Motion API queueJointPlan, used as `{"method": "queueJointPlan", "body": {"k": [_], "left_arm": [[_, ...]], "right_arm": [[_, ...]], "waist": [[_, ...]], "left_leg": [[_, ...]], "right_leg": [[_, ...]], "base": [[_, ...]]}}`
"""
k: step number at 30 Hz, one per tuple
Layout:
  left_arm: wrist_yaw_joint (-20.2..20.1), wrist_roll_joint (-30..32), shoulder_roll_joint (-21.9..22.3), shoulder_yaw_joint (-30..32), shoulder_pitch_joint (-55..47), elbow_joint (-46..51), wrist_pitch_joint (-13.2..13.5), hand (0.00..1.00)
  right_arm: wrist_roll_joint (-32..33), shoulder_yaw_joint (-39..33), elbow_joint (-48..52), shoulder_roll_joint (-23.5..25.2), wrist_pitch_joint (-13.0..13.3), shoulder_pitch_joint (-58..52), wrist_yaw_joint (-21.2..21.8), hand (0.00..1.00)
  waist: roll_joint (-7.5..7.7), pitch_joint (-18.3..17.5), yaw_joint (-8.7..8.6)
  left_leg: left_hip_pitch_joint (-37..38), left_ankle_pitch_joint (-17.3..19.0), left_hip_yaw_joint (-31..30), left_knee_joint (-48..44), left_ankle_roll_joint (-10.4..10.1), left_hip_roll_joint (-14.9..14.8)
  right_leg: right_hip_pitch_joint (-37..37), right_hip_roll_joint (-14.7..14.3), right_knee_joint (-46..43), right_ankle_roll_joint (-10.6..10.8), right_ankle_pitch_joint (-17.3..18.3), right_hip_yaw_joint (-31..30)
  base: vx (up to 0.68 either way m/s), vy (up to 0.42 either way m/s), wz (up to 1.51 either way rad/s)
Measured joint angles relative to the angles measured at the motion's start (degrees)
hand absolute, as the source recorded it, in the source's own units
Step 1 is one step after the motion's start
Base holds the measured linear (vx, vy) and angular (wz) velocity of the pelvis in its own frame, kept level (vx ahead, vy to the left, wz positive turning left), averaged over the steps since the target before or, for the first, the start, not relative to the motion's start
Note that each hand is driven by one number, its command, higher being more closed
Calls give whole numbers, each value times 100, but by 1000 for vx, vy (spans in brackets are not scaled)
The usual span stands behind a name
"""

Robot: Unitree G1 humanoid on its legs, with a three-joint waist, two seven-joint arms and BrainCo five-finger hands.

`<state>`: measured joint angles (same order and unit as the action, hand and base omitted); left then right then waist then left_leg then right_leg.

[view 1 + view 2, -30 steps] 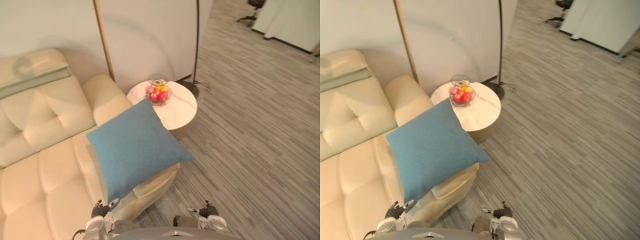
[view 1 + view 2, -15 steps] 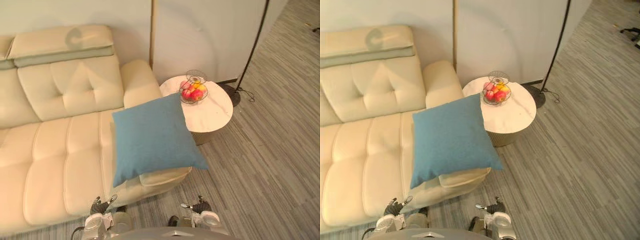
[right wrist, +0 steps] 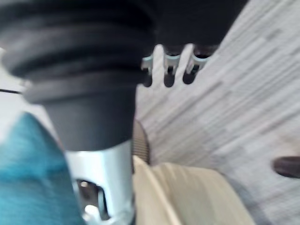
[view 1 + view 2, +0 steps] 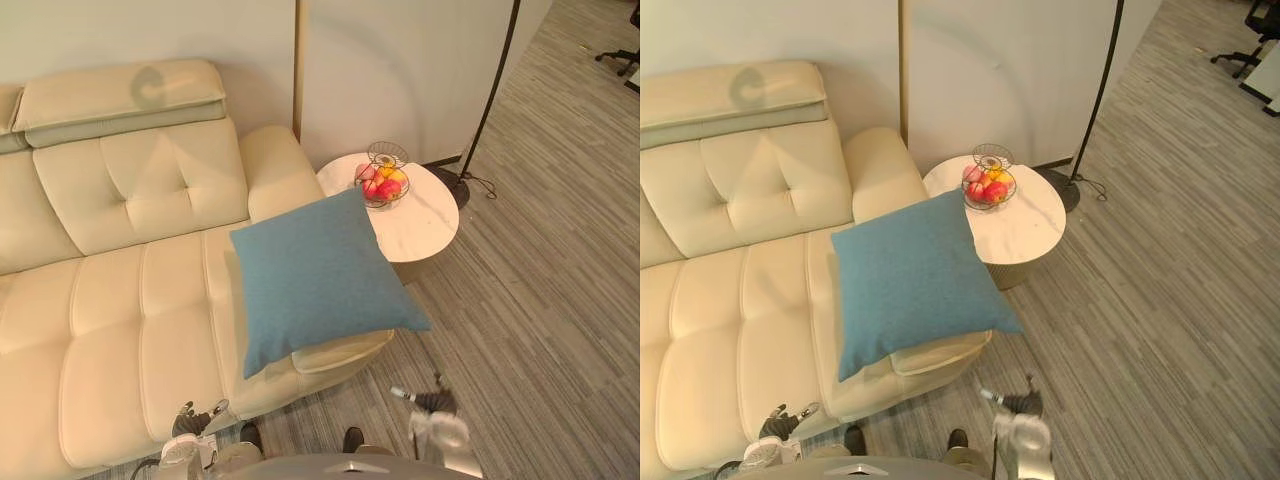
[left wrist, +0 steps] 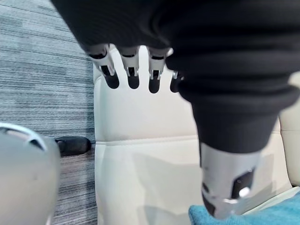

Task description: Pick up cushions and gather them together orderly.

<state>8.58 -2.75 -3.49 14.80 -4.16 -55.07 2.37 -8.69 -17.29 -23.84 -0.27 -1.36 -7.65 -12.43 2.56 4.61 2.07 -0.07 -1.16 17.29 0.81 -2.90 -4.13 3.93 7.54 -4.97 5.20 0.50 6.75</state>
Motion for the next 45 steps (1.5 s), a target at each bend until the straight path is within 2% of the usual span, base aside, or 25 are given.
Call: {"method": "queueJointPlan", "body": {"k": [3,7,12,15,18,20,22,28,32,33,34,38,41,45], "left_arm": [[44,-137,-52,104,7,316,18,0],[113,-227,-232,141,12,604,27,0],[134,-395,-413,120,116,1185,103,0],[154,-398,-450,-32,308,1222,127,0],[174,-435,-452,-402,511,1429,135,0],[242,-445,-459,-693,845,1472,136,0],[263,-445,-449,-976,1135,1472,134,0],[379,-514,-437,-1649,2117,1419,132,0],[497,-706,-447,-1956,3079,1251,132,0],[506,-729,-445,-1996,3277,1208,132,0],[508,-756,-445,-2019,3389,1181,132,100],[534,-1059,-503,-2250,4101,1151,117,100],[628,-1275,-556,-2327,4620,1156,112,100],[749,-1446,-652,-2344,4845,1306,109,100]], "right_arm": [[-275,-191,854,-264,20,20,-41,0],[-403,-190,1247,-552,66,181,-22,0],[-544,339,1705,-881,173,683,129,0],[-695,670,1830,-1006,202,991,211,0],[-700,1101,1842,-1098,260,1299,234,0],[-691,1501,1836,-1156,271,1659,251,0],[-639,1755,1789,-1161,293,2039,253,0],[-286,2175,873,-1164,237,3006,198,0],[-53,2183,429,-1302,183,3896,-73,0],[-4,2197,424,-1373,154,4059,-106,100],[9,2221,409,-1385,147,4154,-143,100],[77,2289,275,-1481,124,4677,-379,100],[378,2271,571,-1505,180,4726,-568,100],[641,2141,937,-1509,288,4615,-585,100]], "waist": [[-2,-1,-2],[10,1,-21],[32,22,18],[56,86,59],[119,199,-11],[241,384,27],[266,635,16],[249,1111,11],[234,1537,-36],[223,1638,-35],[222,1693,-33],[146,1941,-51],[129,1974,-56],[117,1990,-25]], "left_leg": [[64,-53,9,158,-5,23],[128,-111,13,348,-16,35],[53,-107,-5,356,-19,33],[-54,-113,-26,352,-13,29],[-325,-111,-278,173,-12,15],[-617,-109,-369,1,-15,-15],[-862,-109,-444,-169,-14,-37],[-1534,-214,-581,-436,55,-53],[-1923,-476,-726,-356,81,-46],[-2005,-528,-746,-340,80,-47],[-2039,-571,-750,-312,82,-47],[-2256,-943,-810,88,68,-58],[-2462,-1146,-853,351,-3,-102],[-2628,-1207,-878,357,-63,-173]], "right_leg": [[-1,-18,38,0,0,-15],[15,-56,82,-1,-2,-59],[91,-90,161,-6,-15,-120],[190,-97,162,-21,-37,-125],[245,-94,195,-70,-77,-204],[420,-99,185,-71,-89,-315],[556,-103,185,-77,-157,-294],[1044,-102,163,-79,-340,-238],[1452,-99,37,-88,-432,-117],[1562,-99,-29,-89,-432,-112],[1625,-99,-63,-92,-436,-113],[2028,-134,-136,-110,-549,-63],[2339,-181,-146,-129,-623,-18],[2527,-210,-180,-168,-657,-3]], "base": [[34,4,-6],[43,-1,-5],[37,-11,-5],[3,-4,2],[12,5,38],[-46,5,22],[-91,-17,12],[-117,6,11],[-131,5,15],[-117,-3,5],[-111,-7,6],[-93,-16,5],[-91,-25,1],[-45,-26,-2]]}}
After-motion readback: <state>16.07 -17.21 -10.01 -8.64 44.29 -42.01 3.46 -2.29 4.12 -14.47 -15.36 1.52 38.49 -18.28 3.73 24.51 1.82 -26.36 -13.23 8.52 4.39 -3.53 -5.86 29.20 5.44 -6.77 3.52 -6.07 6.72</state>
